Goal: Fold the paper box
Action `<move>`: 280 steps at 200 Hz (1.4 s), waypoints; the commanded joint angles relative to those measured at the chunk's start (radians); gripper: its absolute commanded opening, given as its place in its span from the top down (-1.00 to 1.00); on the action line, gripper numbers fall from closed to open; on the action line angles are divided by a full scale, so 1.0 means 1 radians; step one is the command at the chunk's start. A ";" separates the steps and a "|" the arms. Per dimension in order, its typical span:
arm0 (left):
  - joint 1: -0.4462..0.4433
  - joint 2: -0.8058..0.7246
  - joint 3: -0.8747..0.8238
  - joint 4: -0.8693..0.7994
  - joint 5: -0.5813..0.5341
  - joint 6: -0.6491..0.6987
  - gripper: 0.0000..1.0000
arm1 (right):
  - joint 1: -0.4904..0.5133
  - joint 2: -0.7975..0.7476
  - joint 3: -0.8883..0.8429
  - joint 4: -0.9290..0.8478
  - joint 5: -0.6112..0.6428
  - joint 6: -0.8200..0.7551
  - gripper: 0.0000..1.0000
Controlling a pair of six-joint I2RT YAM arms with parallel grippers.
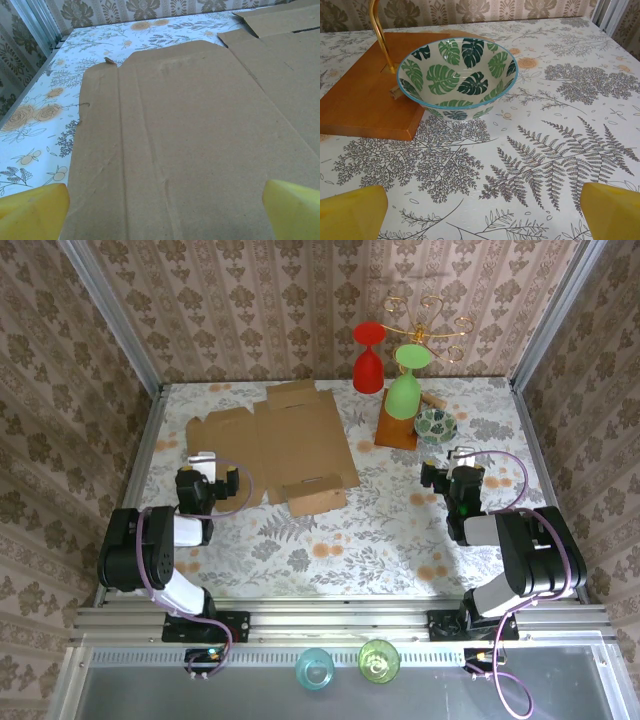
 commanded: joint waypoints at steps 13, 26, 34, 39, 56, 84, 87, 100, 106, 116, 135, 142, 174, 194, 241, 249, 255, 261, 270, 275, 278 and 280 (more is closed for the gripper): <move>-0.005 -0.009 0.006 0.023 0.019 0.016 -1.00 | -0.004 0.010 0.022 0.019 0.005 -0.018 -1.00; -0.005 -0.007 0.006 0.022 0.018 0.017 -1.00 | -0.004 0.010 0.021 0.020 0.005 -0.018 -1.00; -0.005 -0.008 0.006 0.022 0.018 0.017 -1.00 | -0.004 0.010 0.022 0.021 0.005 -0.018 -1.00; -0.005 -0.009 0.004 0.022 0.019 0.017 -1.00 | -0.004 0.010 0.022 0.021 0.005 -0.017 -1.00; -0.007 -0.009 0.000 0.029 0.014 0.020 -1.00 | -0.004 0.010 0.022 0.020 0.005 -0.018 -1.00; -0.018 -0.008 -0.033 0.094 0.002 0.029 -1.00 | -0.004 0.010 0.022 0.019 0.005 -0.018 -1.00; -0.019 -0.008 -0.036 0.101 0.002 0.029 -1.00 | -0.004 0.010 0.023 0.016 0.005 -0.018 -1.00; -0.021 -0.008 -0.043 0.111 -0.003 0.031 -1.00 | -0.004 0.009 0.023 0.019 0.005 -0.018 -1.00; -0.021 -0.007 -0.041 0.110 -0.005 0.031 -1.00 | -0.005 0.010 0.024 0.017 0.005 -0.018 -1.00; -0.022 -0.008 -0.037 0.104 -0.009 0.029 -1.00 | -0.005 0.010 0.023 0.018 0.005 -0.017 -1.00; -0.021 -0.008 -0.031 0.092 -0.017 0.027 -1.00 | -0.005 0.011 0.021 0.018 0.005 -0.018 -1.00; -0.021 -0.008 -0.031 0.092 -0.017 0.026 -1.00 | -0.005 0.010 0.023 0.018 0.005 -0.018 -1.00; -0.047 -0.013 -0.081 0.184 -0.105 0.028 -1.00 | 0.000 -0.010 0.005 0.043 0.049 -0.010 -1.00; -0.130 -0.091 -0.136 0.252 -0.326 0.060 -1.00 | 0.035 -0.031 -0.069 0.160 0.093 -0.039 -1.00; -0.253 -0.483 0.036 -0.342 -0.580 -0.056 -1.00 | 0.131 -0.257 -0.040 -0.018 0.248 -0.102 -1.00; -0.275 -0.511 0.092 -0.443 -0.685 -0.131 -1.00 | 0.129 -0.320 0.008 -0.123 0.251 -0.078 -1.00; -0.285 -0.533 0.154 -0.569 -0.730 -0.226 -1.00 | 0.130 -0.361 0.034 -0.165 0.255 -0.076 -1.00; -0.277 -0.554 0.224 -0.733 -0.689 -0.341 -1.00 | 0.136 -0.401 0.062 -0.208 0.271 -0.058 -1.00; -0.242 -0.576 0.310 -0.933 -0.530 -0.502 -1.00 | 0.144 -0.462 0.153 -0.349 0.324 0.041 -1.00; -0.214 -0.581 0.339 -1.002 -0.430 -0.592 -1.00 | 0.141 -0.486 0.222 -0.487 0.340 0.140 -1.00; -0.198 -0.582 0.349 -1.029 -0.375 -0.646 -1.00 | 0.133 -0.493 0.273 -0.589 0.346 0.212 -1.00; -0.186 -0.582 0.352 -1.040 -0.339 -0.680 -1.00 | 0.126 -0.497 0.300 -0.661 0.345 0.265 -1.00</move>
